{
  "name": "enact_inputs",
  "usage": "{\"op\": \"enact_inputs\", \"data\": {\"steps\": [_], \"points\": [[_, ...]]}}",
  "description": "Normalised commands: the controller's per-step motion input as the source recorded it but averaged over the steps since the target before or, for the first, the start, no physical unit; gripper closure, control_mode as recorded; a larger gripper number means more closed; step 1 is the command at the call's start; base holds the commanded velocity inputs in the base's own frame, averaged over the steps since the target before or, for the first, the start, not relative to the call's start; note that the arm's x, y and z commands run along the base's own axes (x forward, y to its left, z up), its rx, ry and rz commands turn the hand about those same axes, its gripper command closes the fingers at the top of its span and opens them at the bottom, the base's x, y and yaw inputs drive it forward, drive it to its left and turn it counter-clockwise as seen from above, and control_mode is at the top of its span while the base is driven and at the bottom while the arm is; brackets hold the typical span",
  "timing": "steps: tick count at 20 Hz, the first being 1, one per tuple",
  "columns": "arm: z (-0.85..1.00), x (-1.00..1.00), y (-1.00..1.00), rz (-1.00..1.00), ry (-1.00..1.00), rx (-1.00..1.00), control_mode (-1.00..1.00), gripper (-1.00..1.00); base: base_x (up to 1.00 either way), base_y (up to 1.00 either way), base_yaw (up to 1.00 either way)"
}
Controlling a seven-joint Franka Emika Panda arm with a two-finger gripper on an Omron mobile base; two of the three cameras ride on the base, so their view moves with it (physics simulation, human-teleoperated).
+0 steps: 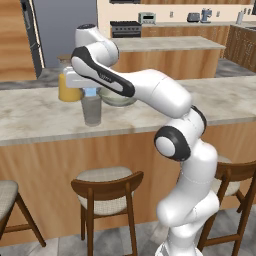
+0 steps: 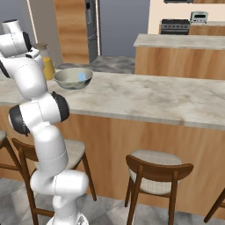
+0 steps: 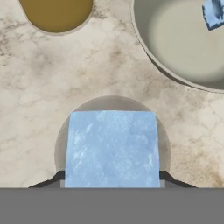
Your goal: There are two ice cubes in the ice bowl. Place both ice cubes in the glass cup.
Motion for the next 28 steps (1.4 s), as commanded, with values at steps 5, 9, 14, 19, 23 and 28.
{"op": "enact_inputs", "data": {"steps": [5, 9, 14, 19, 23, 28], "points": [[-0.07, 0.15, 0.0, 0.0, 0.02, 0.0, -1.0, 1.0, 0.0, 0.0, 0.0], [-0.04, 0.19, 0.02, 0.0, 0.03, 0.0, -1.0, -1.0, 0.0, 0.0, 0.0], [0.0, 0.01, 0.0, 0.0, 0.01, 0.0, -1.0, -1.0, 0.0, 0.0, 0.0], [0.21, 0.0, 0.0, 0.0, 0.0, 0.0, -1.0, -1.0, 0.0, 0.0, 0.0], [0.56, 0.0, -0.03, 0.0, -0.02, 0.0, -1.0, -1.0, 0.0, 0.0, 0.0], [0.39, 0.04, -0.36, -0.02, -0.03, 0.0, -1.0, -1.0, 0.0, 0.0, 0.0]]}}
